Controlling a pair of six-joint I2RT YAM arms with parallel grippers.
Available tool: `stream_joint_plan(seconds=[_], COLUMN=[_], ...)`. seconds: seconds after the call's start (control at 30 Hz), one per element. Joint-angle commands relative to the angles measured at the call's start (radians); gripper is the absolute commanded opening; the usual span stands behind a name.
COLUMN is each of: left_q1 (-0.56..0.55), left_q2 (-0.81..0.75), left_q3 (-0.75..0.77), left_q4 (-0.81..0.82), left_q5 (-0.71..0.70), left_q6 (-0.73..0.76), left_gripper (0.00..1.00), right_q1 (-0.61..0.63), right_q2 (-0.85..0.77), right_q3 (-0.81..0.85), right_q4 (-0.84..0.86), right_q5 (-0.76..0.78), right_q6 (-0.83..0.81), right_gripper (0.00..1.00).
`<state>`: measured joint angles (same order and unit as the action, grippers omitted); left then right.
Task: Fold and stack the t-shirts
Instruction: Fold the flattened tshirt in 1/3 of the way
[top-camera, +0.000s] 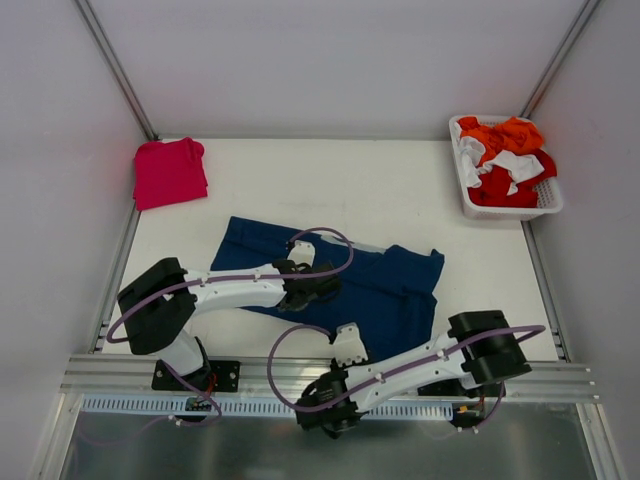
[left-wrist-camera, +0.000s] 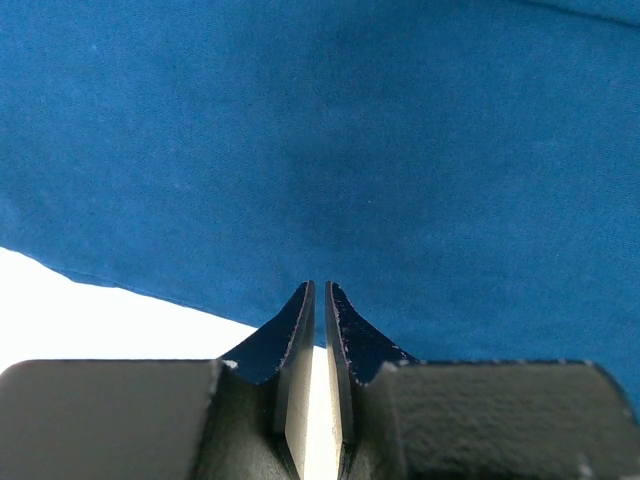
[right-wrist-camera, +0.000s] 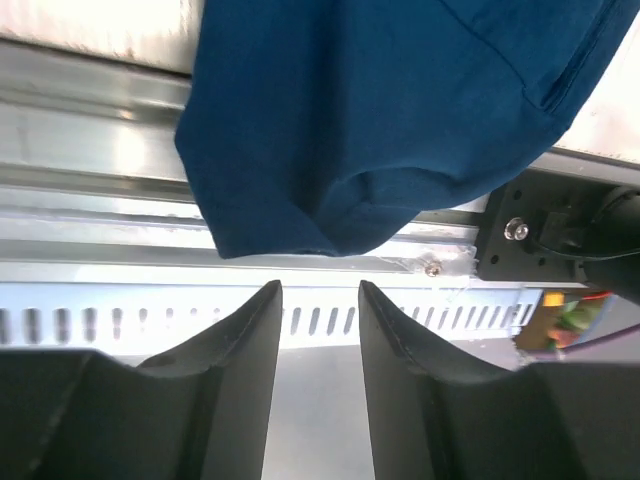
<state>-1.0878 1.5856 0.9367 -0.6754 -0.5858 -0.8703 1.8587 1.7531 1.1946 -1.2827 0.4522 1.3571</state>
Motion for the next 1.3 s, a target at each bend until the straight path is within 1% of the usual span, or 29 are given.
stream_joint_plan(seconds=[0.0,0.07,0.23,0.27,0.3,0.37,0.4,0.43,0.47,0.5,0.53,0.6,0.67,0.73,0.8,0.83,0.87,0.93,0.97,1.03,1.07,1.2,1.23,1.27], left_q1=[-0.014,-0.014,-0.012,-0.012,-0.014,-0.012,-0.012,-0.012,-0.012,-0.012,-0.012,-0.012,-0.009,-0.001,0.011,0.034,0.051,0.087,0.127,0.170,0.214,0.321,0.337,0.360], left_q2=[-0.010,-0.009,-0.021,-0.019,-0.018,-0.013,-0.007,-0.006,-0.004,-0.003,-0.003,-0.003,-0.004,-0.006,-0.010,-0.012,-0.018,-0.026,-0.027,-0.023,-0.019,0.000,0.008,0.031], left_q3=[0.043,0.071,0.105,0.106,0.106,0.108,0.106,0.103,0.100,0.094,0.091,0.085,0.083,0.080,0.074,0.068,0.060,0.031,0.011,-0.004,-0.010,-0.030,-0.026,-0.004], left_q4=[-0.007,-0.007,-0.007,-0.007,-0.009,-0.009,-0.009,-0.009,-0.007,-0.009,-0.009,-0.007,-0.009,-0.007,-0.009,-0.006,-0.007,-0.001,0.007,0.039,0.051,0.161,0.183,0.183], left_q5=[-0.034,-0.031,-0.039,-0.042,-0.043,-0.042,-0.039,-0.036,-0.036,-0.036,-0.037,-0.042,-0.055,-0.060,-0.074,-0.072,-0.065,-0.051,-0.036,-0.014,0.000,0.124,0.159,0.165], left_q6=[0.020,0.030,0.053,0.056,0.059,0.060,0.060,0.057,0.056,0.053,0.050,0.051,0.053,0.048,0.048,0.045,0.042,0.036,0.040,0.066,0.077,0.160,0.171,0.178], left_gripper=[0.09,0.09,0.09,0.09,0.09,0.09,0.09,0.09,0.09,0.08,0.00,0.00,0.00,0.00,0.00,0.00,0.00,0.00,0.00,0.00,0.00,0.00,0.00,0.00], right_q1=[-0.010,-0.029,-0.137,-0.157,-0.203,-0.260,-0.318,-0.349,-0.380,-0.432,-0.453,-0.505,-0.551,-0.587,-0.639,-0.657,-0.694,-0.725,-0.752,-0.780,-0.806,-0.851,-0.857,-0.869], right_q2=[-0.113,-0.174,-0.268,-0.280,-0.305,-0.326,-0.348,-0.360,-0.368,-0.382,-0.385,-0.380,-0.356,-0.327,-0.308,-0.300,-0.285,-0.270,-0.247,-0.218,-0.199,-0.094,-0.078,-0.061], right_q3=[0.017,-0.001,-0.062,-0.081,-0.101,-0.174,-0.202,-0.232,-0.260,-0.303,-0.319,-0.332,-0.331,-0.325,-0.325,-0.332,-0.339,-0.348,-0.346,-0.340,-0.325,-0.268,-0.254,-0.228], right_q4=[-0.309,-0.325,-0.349,-0.349,-0.328,-0.275,-0.200,-0.155,-0.101,-0.010,0.028,0.113,0.155,0.238,0.339,0.374,0.444,0.505,0.546,0.577,0.589,0.648,0.658,0.672], right_q5=[0.074,0.130,0.230,0.241,0.252,0.269,0.272,0.273,0.266,0.261,0.261,0.258,0.264,0.255,0.237,0.223,0.197,0.154,0.142,0.123,0.099,0.042,0.019,0.010], right_q6=[0.114,0.125,0.106,0.106,0.088,0.039,-0.020,-0.054,-0.094,-0.166,-0.194,-0.269,-0.315,-0.408,-0.469,-0.524,-0.548,-0.593,-0.628,-0.656,-0.686,-0.742,-0.754,-0.774], right_gripper=[0.40,0.40,0.41,0.40,0.38,0.30,0.25,0.19,0.02,0.00,0.01,0.01,0.01,0.00,0.00,0.01,0.01,0.01,0.01,0.01,0.01,0.01,0.01,0.01])
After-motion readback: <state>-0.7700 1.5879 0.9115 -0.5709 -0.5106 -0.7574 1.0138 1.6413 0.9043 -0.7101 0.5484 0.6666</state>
